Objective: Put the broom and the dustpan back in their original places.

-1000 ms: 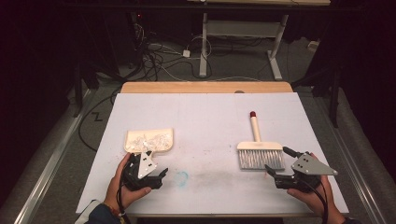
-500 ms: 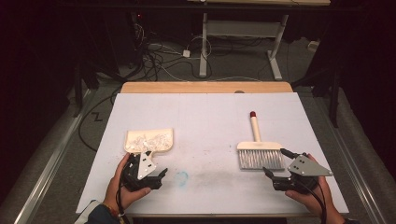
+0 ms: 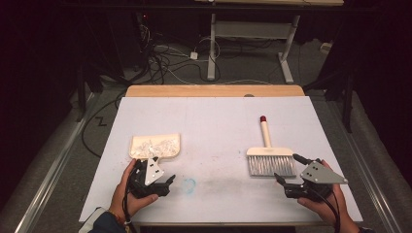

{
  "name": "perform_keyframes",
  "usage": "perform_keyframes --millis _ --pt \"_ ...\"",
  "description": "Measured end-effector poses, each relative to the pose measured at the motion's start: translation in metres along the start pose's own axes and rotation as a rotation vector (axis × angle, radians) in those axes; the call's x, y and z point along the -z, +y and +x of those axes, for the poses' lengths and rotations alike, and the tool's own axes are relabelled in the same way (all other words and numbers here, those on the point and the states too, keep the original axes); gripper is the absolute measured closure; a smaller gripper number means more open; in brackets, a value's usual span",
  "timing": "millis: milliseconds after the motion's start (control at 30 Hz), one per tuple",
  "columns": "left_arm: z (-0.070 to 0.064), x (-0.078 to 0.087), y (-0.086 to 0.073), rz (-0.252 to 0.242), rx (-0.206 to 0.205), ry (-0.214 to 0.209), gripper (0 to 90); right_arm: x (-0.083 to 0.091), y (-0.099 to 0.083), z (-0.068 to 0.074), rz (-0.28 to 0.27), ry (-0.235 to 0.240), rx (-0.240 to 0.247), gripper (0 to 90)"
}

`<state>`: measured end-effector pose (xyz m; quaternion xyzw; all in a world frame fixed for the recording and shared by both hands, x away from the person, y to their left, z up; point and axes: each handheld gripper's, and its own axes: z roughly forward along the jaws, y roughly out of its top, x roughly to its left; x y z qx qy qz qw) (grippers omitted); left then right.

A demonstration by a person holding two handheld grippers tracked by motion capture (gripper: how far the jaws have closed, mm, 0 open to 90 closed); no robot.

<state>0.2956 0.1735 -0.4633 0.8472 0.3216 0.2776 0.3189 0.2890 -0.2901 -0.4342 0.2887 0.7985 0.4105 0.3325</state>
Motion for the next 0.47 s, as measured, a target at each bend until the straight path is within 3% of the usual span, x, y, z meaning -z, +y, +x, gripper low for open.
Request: perform_keyframes --millis 200,467 --pt "-0.0020 -0.0018 0.0020 -0.003 -0.005 0.001 17.7 0.0049 0.0036 0.0036 -0.015 -0.012 0.015 16.5" --pt "-0.0010 -0.0006 0.0008 -0.001 0.002 0.028 17.7 0.0028 0.0038 0.0051 -0.008 0.006 0.031 16.5"
